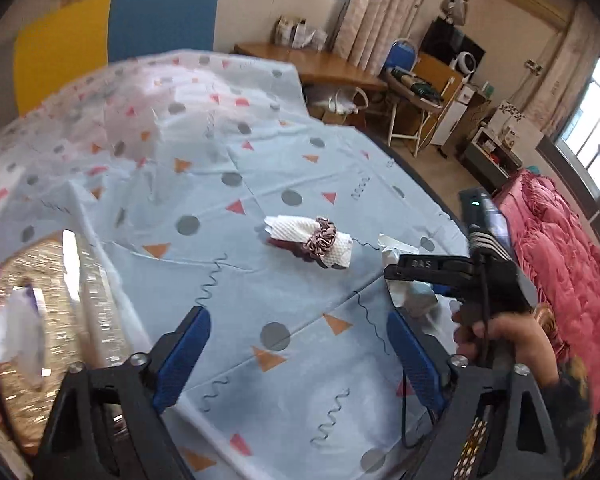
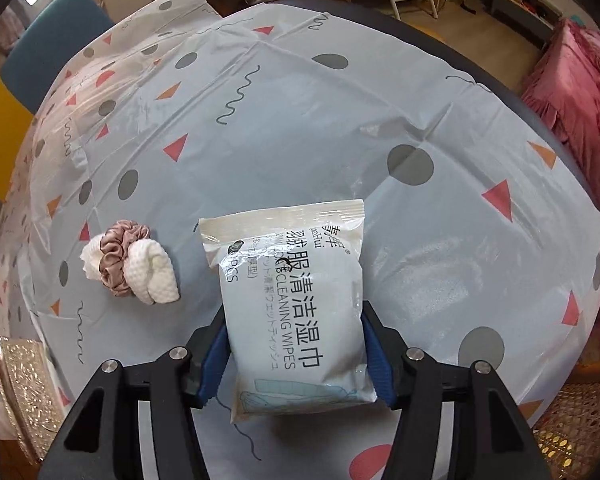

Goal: Organize soft objects
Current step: 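Grasp the white mesh puff with scrunchie using the left gripper while the right holds the wipes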

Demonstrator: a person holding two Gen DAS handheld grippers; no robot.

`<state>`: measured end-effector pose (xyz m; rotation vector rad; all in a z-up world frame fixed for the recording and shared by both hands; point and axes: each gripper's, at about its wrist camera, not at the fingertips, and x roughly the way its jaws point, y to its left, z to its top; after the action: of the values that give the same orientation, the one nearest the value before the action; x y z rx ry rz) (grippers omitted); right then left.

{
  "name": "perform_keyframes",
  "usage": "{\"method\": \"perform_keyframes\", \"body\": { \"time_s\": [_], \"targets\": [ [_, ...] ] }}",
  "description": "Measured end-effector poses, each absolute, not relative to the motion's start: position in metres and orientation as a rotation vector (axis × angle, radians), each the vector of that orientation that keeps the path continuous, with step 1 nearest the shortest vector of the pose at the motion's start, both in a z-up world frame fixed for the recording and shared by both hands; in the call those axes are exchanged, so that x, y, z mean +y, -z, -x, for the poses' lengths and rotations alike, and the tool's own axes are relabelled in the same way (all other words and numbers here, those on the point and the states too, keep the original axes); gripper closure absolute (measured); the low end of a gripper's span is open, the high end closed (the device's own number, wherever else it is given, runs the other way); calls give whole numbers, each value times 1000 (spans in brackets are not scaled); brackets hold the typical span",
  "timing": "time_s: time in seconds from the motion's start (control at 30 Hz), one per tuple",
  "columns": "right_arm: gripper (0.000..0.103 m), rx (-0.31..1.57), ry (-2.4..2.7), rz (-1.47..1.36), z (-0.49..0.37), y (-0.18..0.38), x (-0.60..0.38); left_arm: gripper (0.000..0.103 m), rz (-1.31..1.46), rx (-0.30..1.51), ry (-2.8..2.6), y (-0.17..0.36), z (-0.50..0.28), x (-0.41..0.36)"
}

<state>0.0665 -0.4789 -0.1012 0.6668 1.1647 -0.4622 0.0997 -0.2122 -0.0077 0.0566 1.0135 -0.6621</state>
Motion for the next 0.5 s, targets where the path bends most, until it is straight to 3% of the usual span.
{"method": "perform_keyframes", "body": {
  "time_s": [0.07,0.17,0.3,0.5],
  "targets": [
    [42,1157,458,-696,-62,100,-481,32,-28,1082,640,23,-116,-227],
    [42,1137,451,-756,-59,101,-487,38,31,1160,626,44,-137,-247],
    [42,1114,446,-802,-52,100,-490,38,128,1247,596,63,-162,-271],
    [42,1096,441,-821,-49,102,-497,25,188,1311,517,85,-192,-303]
  ]
}}
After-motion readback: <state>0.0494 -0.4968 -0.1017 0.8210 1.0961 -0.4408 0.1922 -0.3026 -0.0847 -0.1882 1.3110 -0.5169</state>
